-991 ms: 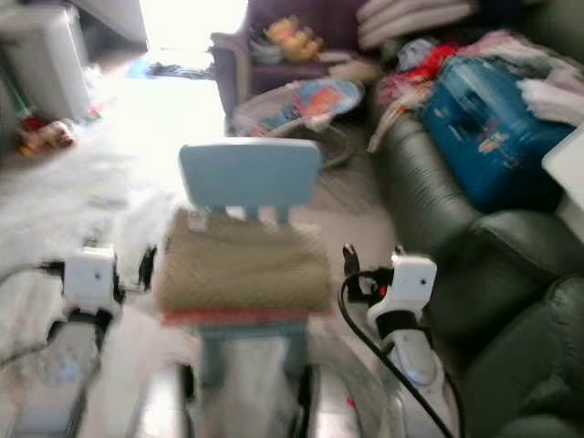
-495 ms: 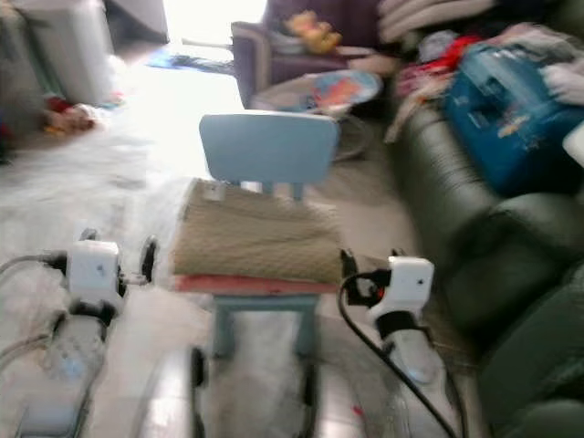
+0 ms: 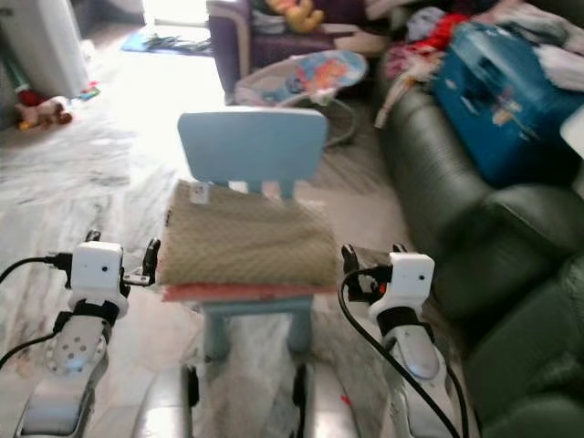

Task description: Move the pillow to the sofa

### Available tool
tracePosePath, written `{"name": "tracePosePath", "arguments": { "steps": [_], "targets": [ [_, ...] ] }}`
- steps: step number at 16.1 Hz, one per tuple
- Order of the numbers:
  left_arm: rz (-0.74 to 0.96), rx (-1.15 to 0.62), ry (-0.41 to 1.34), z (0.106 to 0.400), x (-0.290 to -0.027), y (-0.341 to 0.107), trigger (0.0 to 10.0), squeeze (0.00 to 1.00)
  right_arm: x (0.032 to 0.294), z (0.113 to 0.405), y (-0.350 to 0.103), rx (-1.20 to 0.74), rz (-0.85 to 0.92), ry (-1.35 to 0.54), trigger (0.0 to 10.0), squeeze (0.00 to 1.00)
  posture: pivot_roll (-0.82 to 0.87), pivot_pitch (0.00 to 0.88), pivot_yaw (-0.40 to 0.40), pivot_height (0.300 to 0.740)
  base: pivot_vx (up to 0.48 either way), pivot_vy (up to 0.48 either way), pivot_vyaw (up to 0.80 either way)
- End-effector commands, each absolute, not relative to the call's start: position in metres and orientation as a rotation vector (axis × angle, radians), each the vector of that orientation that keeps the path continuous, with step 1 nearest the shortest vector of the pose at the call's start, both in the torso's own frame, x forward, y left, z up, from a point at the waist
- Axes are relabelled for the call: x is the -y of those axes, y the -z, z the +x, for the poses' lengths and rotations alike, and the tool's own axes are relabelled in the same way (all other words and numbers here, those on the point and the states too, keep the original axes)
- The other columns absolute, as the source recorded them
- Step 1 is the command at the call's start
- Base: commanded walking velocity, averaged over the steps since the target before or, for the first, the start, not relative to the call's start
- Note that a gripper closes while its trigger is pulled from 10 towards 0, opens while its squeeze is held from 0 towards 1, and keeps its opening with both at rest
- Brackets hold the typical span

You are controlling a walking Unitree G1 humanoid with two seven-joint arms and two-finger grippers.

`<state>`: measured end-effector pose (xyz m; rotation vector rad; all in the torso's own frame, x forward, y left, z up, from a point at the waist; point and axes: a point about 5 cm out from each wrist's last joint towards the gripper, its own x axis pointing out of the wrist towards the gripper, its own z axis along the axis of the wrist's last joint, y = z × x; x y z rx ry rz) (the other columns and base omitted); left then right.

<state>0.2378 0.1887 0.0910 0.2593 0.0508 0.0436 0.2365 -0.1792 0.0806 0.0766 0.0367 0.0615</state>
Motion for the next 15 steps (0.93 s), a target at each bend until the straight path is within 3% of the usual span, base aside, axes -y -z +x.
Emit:
{"name": "tracePosePath", "arguments": {
  "steps": [1, 15],
  "targets": [
    [0.261, -0.050, -0.050, 0.2393, -0.1899, -0.0920, 10.0, 0.00, 0.1793, 0.2391, -0.0825, -0.032, 0.077, -0.066, 10.0, 0.00, -0.01, 0.000, -0.075, 0.624, 0.311, 0.000, 0.00],
    [0.256, -0.063, -0.049, 0.2405, -0.1900, -0.0893, 10.0, 0.00, 0.1773, 0.2397, -0.0825, -0.033, 0.077, -0.090, 10.0, 0.00, -0.02, 0.000, -0.075, 0.624, 0.281, 0.000, 0.00]
  ]
}}
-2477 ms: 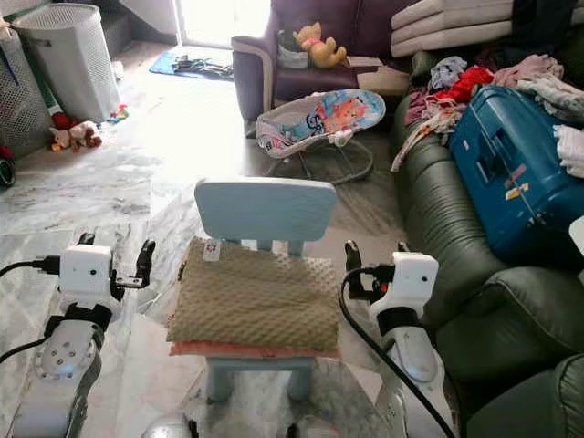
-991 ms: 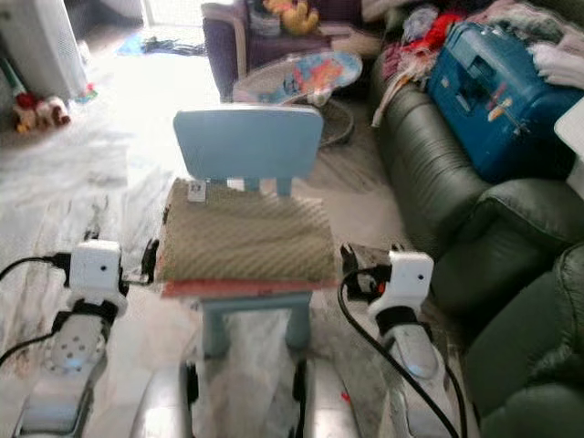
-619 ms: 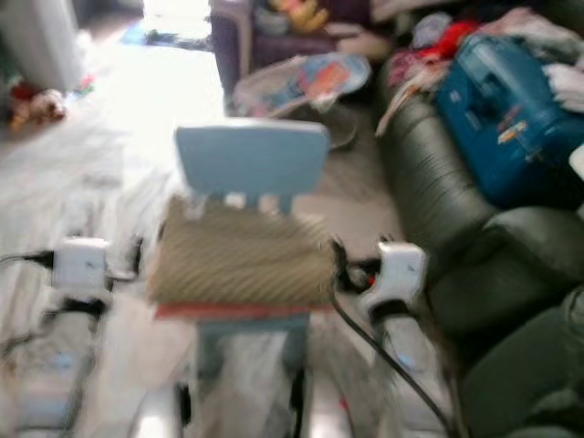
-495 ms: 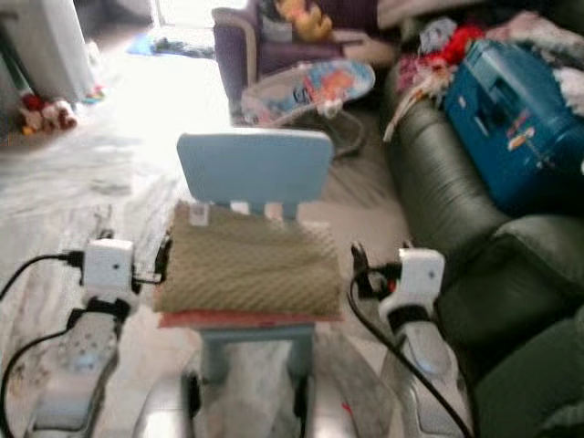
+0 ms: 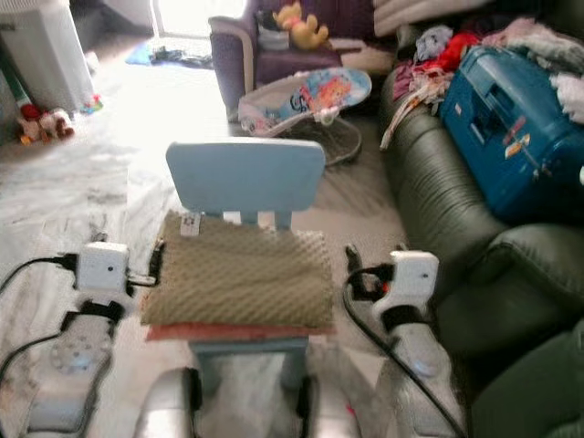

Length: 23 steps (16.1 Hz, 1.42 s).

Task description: Move the pillow to the sofa

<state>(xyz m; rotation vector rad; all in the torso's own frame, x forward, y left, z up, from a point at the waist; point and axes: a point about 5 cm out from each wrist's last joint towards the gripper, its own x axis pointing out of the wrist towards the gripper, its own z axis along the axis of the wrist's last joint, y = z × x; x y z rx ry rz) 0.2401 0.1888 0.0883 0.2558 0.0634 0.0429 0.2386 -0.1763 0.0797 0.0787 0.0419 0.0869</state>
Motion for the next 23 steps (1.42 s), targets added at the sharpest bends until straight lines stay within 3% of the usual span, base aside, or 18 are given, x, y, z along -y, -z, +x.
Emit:
{"name": "tracePosePath", "arguments": {
  "steps": [1, 6, 13, 20, 23],
  "targets": [
    [0.256, -0.060, -0.048, 0.240, -0.190, -0.089, 10.0, 0.00, 0.177, 0.240, -0.082, -0.034, 0.074, -0.095, 10.0, 0.00, -0.02, 0.000, -0.075, 0.624, 0.000, 0.000, 0.00],
    [0.267, -0.068, -0.057, 0.239, -0.190, -0.089, 10.0, 0.00, 0.174, 0.238, -0.083, -0.036, 0.063, -0.120, 10.0, 0.00, -0.02, 0.000, -0.079, 0.624, 0.000, 0.000, 0.51],
    [0.290, -0.095, -0.082, 0.236, -0.190, -0.091, 10.0, 0.00, 0.170, 0.237, -0.089, -0.032, 0.102, -0.134, 10.0, 0.00, -0.02, 0.000, -0.080, 0.624, 0.000, 0.000, 0.00],
    [0.294, -0.151, -0.083, 0.228, -0.192, -0.090, 10.0, 0.00, 0.167, 0.228, -0.086, -0.071, 0.130, -0.155, 10.0, 0.00, -0.02, 0.016, -0.076, 0.554, 0.000, 0.000, 0.00],
    [0.315, -0.148, -0.095, 0.231, -0.194, -0.094, 10.0, 0.00, 0.168, 0.228, -0.080, -0.137, 0.132, -0.165, 10.0, 0.00, -0.01, 0.025, -0.078, 0.554, 0.000, 0.000, 0.00]
  ]
}}
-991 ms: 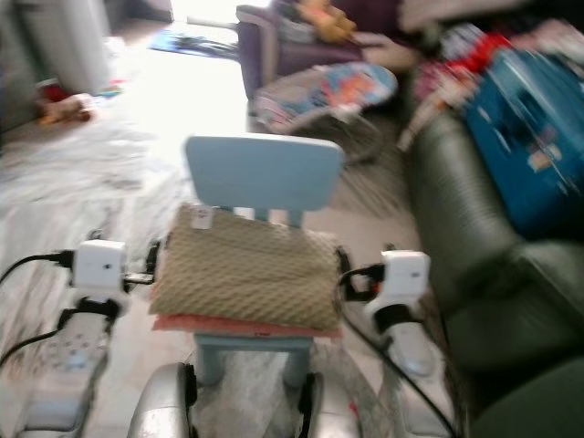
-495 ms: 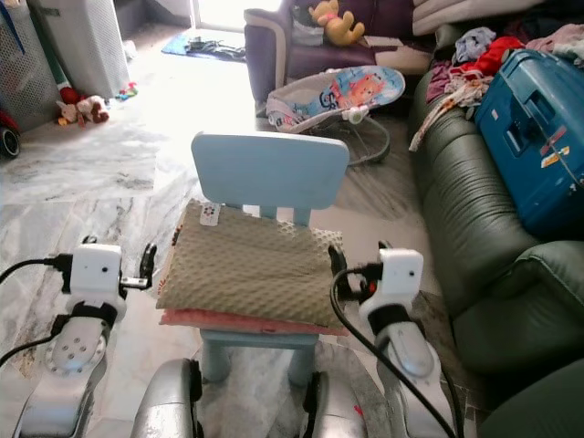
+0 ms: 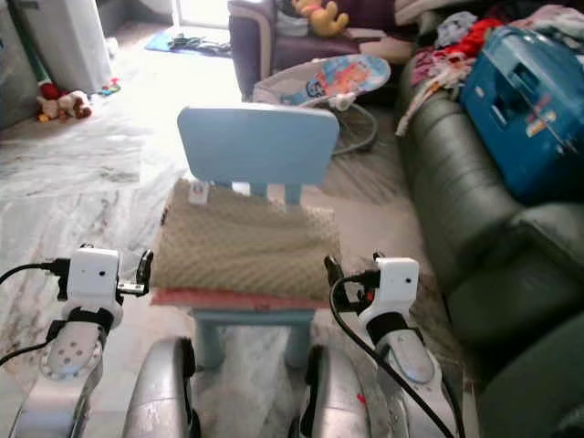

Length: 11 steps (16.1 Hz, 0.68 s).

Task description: Move the pillow to the sofa

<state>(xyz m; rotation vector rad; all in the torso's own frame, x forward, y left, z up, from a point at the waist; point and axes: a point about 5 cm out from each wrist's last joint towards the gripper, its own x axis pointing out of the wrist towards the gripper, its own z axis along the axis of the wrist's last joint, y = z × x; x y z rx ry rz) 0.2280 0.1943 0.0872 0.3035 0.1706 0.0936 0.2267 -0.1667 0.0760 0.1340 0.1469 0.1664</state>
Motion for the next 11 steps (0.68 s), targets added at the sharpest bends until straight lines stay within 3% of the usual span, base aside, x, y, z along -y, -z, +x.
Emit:
{"name": "tracePosePath", "arguments": {
  "steps": [1, 7, 11],
  "targets": [
    [0.336, -0.156, -0.112, 0.233, -0.198, -0.094, 10.0, 0.00, 0.169, 0.230, -0.080, -0.146, 0.158, -0.173, 10.0, 0.00, -0.01, 0.026, -0.078, 0.554, 0.000, 0.000, 0.00],
    [0.383, -0.232, -0.168, 0.239, -0.209, -0.086, 10.0, 0.00, 0.165, 0.241, -0.084, -0.153, 0.150, -0.245, 10.0, 0.00, 0.00, 0.037, -0.087, 0.509, 0.000, 0.000, 0.00],
    [0.375, -0.218, -0.208, 0.245, -0.214, -0.090, 10.0, 0.00, 0.164, 0.247, -0.080, -0.209, 0.067, -0.253, 10.0, 0.00, 0.00, 0.054, -0.093, 0.509, 0.000, 0.000, 0.00]
  ]
}}
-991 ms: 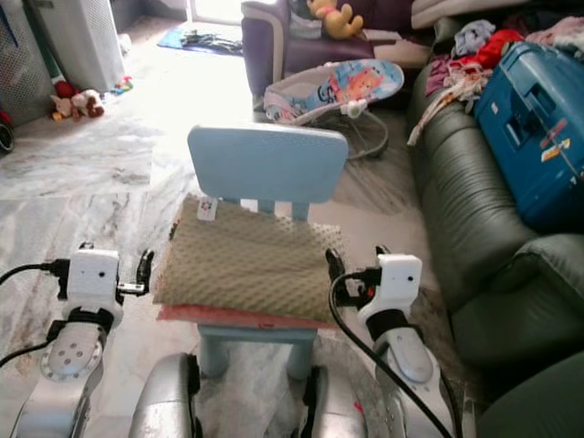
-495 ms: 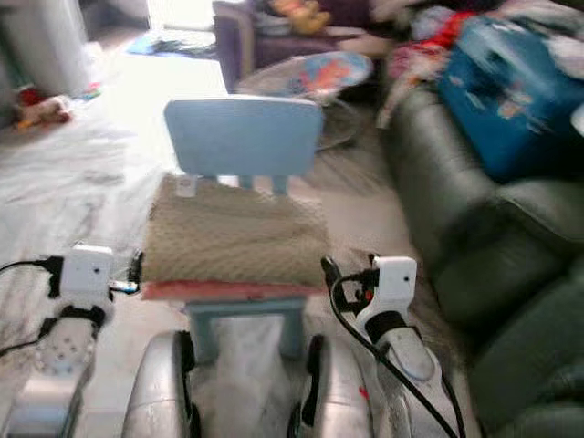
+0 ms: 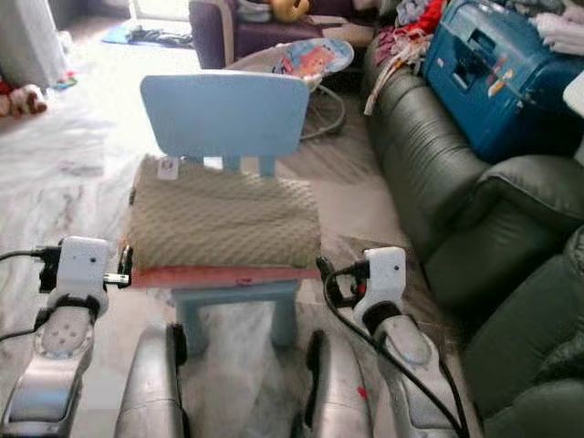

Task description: Move the pillow to the sofa

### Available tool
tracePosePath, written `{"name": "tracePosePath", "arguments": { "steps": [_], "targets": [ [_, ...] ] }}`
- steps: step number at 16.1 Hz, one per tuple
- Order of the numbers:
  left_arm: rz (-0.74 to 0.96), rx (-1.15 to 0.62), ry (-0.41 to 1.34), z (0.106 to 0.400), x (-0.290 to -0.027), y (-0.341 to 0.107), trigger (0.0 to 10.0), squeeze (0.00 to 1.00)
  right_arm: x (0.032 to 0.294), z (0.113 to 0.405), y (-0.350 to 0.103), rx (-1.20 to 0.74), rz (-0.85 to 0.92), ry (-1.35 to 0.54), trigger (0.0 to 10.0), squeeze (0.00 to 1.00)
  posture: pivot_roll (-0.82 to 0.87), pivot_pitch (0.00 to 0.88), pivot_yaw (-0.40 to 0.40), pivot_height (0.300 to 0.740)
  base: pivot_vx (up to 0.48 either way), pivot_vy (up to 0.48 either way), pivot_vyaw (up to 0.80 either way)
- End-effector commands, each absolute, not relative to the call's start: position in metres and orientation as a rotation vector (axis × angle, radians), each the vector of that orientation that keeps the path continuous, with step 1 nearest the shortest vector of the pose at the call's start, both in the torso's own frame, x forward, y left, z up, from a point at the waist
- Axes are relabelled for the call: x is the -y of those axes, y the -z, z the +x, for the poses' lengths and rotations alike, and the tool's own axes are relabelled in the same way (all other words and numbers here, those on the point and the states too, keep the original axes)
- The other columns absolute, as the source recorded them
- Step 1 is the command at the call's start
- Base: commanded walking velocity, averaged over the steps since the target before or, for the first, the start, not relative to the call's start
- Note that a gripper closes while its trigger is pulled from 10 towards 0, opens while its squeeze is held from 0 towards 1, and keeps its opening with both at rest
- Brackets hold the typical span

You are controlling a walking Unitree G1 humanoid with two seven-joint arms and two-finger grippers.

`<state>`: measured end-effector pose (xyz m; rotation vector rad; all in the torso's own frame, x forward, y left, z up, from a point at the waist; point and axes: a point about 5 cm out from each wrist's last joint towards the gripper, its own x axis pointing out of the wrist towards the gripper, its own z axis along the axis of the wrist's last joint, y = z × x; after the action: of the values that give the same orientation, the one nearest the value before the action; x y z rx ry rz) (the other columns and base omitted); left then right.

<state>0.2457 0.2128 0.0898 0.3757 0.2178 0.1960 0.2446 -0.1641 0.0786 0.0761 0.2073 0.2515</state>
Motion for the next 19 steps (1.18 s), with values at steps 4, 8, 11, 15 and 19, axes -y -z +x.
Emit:
{"name": "tracePosePath", "arguments": {
  "steps": [4, 8, 11, 15, 19],
  "targets": [
    [0.331, -0.186, -0.227, 0.254, -0.219, -0.097, 10.0, 0.00, 0.153, 0.252, -0.088, -0.132, -0.064, -0.308, 10.0, 0.00, -0.01, 0.081, -0.094, 0.509, 0.000, 0.000, 0.00],
    [0.323, -0.182, -0.222, 0.256, -0.217, -0.098, 10.0, 0.00, 0.153, 0.248, -0.092, -0.114, -0.017, -0.340, 10.0, 0.00, -0.01, 0.078, -0.090, 0.509, 0.061, 0.000, 0.00],
    [0.319, -0.186, -0.216, 0.256, -0.215, -0.096, 10.0, 0.00, 0.156, 0.251, -0.093, -0.104, 0.001, -0.315, 10.0, 0.00, -0.01, 0.071, -0.087, 0.509, 0.255, 0.000, 0.74],
    [0.306, -0.179, -0.216, 0.258, -0.214, -0.097, 10.0, 0.00, 0.155, 0.252, -0.094, -0.097, 0.022, -0.311, 10.0, 0.00, -0.01, 0.063, -0.087, 0.509, 0.257, 0.000, 0.15],
    [0.306, -0.187, -0.214, 0.260, -0.211, -0.094, 10.0, 0.00, 0.158, 0.254, -0.096, -0.080, 0.024, -0.282, 10.0, 0.00, -0.01, 0.062, -0.089, 0.509, 0.000, 0.000, 0.00]
  ]
}}
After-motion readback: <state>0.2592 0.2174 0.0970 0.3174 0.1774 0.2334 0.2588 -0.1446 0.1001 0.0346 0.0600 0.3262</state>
